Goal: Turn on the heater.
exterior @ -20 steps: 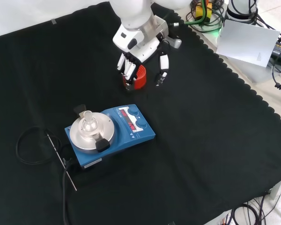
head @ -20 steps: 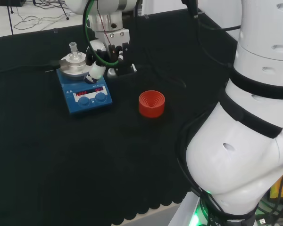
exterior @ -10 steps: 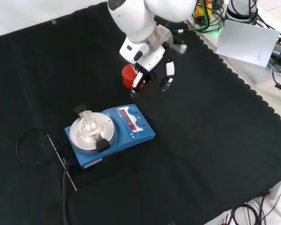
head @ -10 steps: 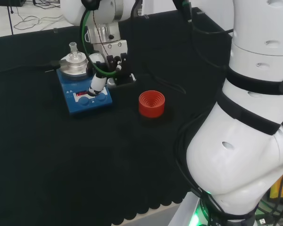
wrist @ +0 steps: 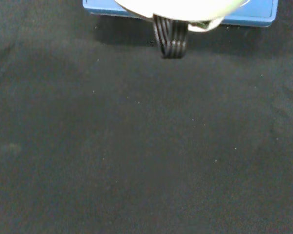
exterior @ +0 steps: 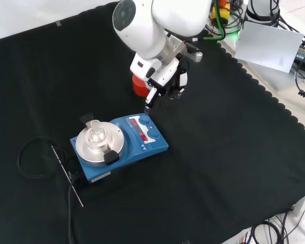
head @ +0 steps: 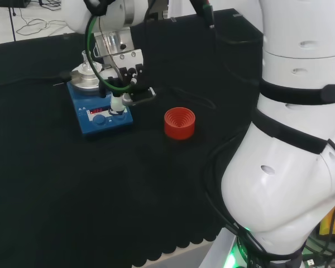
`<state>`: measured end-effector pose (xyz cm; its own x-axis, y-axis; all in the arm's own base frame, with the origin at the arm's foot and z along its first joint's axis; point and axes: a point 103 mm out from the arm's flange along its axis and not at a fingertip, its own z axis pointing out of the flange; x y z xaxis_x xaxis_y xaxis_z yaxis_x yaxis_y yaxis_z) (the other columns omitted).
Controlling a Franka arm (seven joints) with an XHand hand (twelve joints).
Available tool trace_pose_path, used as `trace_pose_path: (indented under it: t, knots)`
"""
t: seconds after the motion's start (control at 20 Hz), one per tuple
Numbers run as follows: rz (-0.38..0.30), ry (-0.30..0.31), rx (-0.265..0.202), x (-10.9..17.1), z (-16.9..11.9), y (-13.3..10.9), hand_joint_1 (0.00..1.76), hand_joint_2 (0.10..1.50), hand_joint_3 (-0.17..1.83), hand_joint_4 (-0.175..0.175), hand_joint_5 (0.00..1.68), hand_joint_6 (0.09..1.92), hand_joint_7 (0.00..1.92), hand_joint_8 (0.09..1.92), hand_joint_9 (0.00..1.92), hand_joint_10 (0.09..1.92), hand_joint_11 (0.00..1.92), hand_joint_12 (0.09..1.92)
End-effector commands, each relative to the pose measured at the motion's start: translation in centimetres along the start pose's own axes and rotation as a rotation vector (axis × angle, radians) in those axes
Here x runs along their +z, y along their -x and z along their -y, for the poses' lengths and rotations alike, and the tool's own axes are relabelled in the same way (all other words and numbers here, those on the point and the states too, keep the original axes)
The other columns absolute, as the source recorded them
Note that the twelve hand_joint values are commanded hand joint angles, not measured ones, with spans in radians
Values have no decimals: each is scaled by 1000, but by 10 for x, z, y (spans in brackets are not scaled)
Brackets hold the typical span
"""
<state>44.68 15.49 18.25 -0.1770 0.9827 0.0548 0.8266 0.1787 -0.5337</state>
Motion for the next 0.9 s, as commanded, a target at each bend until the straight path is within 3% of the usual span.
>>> trace_pose_path:
  t: [0.05,0.9]
  knots:
    - [36,-86,-18,4,-9,-10,1370,695,883,-99,222,526,1446,1633,1556,1559,1144,1204]
    - [38,-164,-24,23,-23,-10,1379,678,941,-86,206,439,1451,1645,1560,1566,1122,1229]
